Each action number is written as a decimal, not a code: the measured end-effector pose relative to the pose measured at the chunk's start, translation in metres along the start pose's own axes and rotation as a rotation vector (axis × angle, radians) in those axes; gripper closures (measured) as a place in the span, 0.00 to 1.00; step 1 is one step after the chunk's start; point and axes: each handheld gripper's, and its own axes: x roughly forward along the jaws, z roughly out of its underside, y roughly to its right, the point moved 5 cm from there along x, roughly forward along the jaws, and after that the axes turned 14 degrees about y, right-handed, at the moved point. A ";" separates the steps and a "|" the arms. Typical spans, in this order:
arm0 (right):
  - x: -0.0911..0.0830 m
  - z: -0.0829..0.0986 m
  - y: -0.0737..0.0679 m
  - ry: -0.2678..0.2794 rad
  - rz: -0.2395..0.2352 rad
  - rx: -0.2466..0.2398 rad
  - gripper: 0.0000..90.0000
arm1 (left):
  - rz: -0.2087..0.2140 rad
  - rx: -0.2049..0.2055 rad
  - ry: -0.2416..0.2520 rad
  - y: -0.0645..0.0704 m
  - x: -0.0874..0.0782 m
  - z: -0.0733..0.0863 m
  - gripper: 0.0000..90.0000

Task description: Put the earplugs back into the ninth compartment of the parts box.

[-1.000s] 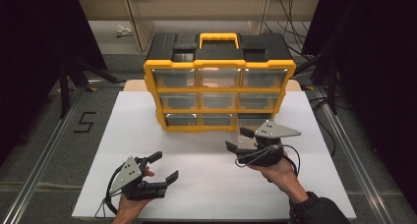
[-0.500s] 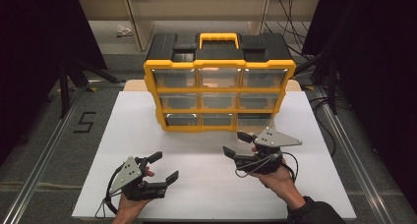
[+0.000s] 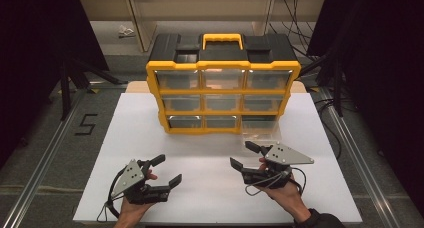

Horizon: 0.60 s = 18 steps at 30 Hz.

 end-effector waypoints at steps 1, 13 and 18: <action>-0.001 0.001 0.000 -0.001 0.001 -0.001 0.31 | 0.001 0.000 0.000 0.000 0.000 0.000 0.18; -0.021 0.016 0.012 0.025 0.059 0.024 0.20 | 0.007 0.002 -0.001 0.001 0.000 0.000 0.17; -0.027 0.020 0.011 0.023 0.062 0.028 0.18 | 0.008 0.000 -0.002 0.001 0.000 0.000 0.17</action>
